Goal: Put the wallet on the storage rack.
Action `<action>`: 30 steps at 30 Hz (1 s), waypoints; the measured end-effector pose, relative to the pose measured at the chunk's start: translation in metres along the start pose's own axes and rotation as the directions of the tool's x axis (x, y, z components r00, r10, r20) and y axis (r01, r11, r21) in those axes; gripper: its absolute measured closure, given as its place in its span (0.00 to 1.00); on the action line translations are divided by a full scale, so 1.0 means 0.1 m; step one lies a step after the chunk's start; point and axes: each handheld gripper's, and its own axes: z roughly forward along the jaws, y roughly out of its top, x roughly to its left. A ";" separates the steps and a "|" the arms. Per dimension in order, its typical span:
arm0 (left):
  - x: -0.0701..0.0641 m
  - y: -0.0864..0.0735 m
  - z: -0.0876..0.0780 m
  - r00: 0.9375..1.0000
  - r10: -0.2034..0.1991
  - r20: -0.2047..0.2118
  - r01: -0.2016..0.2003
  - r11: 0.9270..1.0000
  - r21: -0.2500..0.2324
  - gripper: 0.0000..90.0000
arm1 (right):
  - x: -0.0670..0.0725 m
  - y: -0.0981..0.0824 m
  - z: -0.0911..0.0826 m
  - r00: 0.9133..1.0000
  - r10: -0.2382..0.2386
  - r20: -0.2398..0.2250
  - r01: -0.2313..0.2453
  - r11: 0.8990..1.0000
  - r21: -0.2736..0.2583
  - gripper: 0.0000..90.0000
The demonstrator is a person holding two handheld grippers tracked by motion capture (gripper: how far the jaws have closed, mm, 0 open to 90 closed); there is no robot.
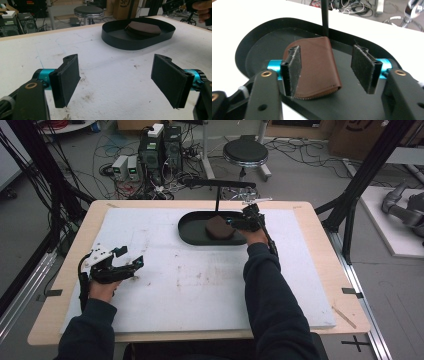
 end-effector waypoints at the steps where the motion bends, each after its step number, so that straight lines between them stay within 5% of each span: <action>1: 0.00 0.00 0.00 1.000 -0.001 0.000 0.001 1.000 -0.001 0.25 | 0.01 0.01 -0.05 1.000 -0.021 -0.007 0.021 1.000 -0.001 0.43; 5: 0.00 0.00 0.00 1.000 0.002 -0.006 -0.002 1.000 -0.002 0.25 | 0.08 0.01 -0.23 0.994 -0.099 -0.050 0.100 0.995 0.005 0.41; 9: -0.01 0.00 -0.01 1.000 -0.001 -0.002 0.001 1.000 -0.005 0.25 | 0.20 -0.08 -0.42 0.977 -0.206 -0.046 0.205 0.978 -0.025 0.38; 11: -0.01 0.00 -0.01 1.000 0.001 -0.001 -0.001 1.000 -0.004 0.25 | 0.22 -0.13 -0.50 0.975 -0.216 -0.054 0.216 0.976 -0.009 0.34; 13: -0.01 0.00 0.00 1.000 0.001 -0.002 -0.001 1.000 -0.003 0.25 | 0.22 -0.23 -0.62 0.971 -0.231 -0.057 0.228 0.972 -0.053 0.34; 16: -0.02 0.00 0.01 1.000 0.004 0.002 -0.004 1.000 0.001 0.25 | 0.22 -0.32 -0.75 0.973 -0.223 -0.057 0.223 0.975 -0.014 0.31; 30: -0.05 0.00 0.03 1.000 0.009 0.001 -0.009 1.000 0.004 0.25 | 0.18 -1.04 -1.19 0.979 -0.202 0.009 0.201 0.971 -0.129 0.25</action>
